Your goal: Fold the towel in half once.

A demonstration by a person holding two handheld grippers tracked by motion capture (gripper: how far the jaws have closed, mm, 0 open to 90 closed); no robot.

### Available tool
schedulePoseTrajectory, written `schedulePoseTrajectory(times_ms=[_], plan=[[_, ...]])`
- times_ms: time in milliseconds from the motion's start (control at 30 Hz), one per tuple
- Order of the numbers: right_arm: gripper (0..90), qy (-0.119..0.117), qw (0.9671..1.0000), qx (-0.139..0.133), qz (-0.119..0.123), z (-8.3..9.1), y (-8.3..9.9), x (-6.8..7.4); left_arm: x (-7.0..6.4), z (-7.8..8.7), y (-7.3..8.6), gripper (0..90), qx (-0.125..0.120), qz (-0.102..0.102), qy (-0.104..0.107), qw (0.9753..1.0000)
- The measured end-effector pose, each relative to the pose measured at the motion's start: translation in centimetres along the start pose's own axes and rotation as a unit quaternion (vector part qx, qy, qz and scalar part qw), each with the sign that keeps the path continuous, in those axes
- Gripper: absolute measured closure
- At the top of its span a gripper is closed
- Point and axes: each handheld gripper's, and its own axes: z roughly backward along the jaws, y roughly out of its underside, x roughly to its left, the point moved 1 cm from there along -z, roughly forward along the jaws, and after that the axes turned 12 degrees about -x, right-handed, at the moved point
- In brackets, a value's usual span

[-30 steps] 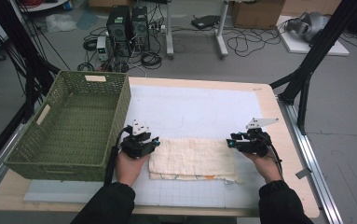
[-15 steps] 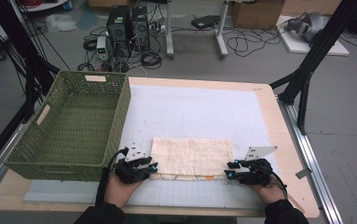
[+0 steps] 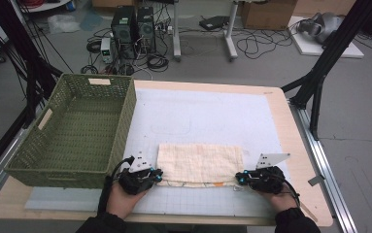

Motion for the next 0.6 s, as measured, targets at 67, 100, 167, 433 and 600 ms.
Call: schedulePoseTrajectory(times_ms=[67,100,167,433,600], plan=[[85.2,0.002,1.0000,-0.007,0.004,0.3,-0.3,0.2,-0.1,0.3,-0.2,83.7,-0.008,0.004,0.000,1.0000],[85.3,0.003,0.9999,-0.010,0.005,0.4,-0.4,0.3,-0.1,0.4,-0.3,83.7,-0.009,0.005,0.001,0.9999],[85.2,0.003,0.9999,-0.015,0.006,0.6,-0.6,0.4,-0.3,0.6,-0.4,83.6,-0.012,0.005,0.003,0.9999],[80.6,-0.005,1.0000,0.001,-0.001,0.9,-0.2,0.6,-0.3,0.4,0.0,80.0,0.014,0.015,0.022,0.9996],[81.5,-0.013,0.9997,0.019,-0.002,0.2,0.1,0.6,-0.2,0.3,0.2,83.3,0.018,0.013,0.023,0.9995]])
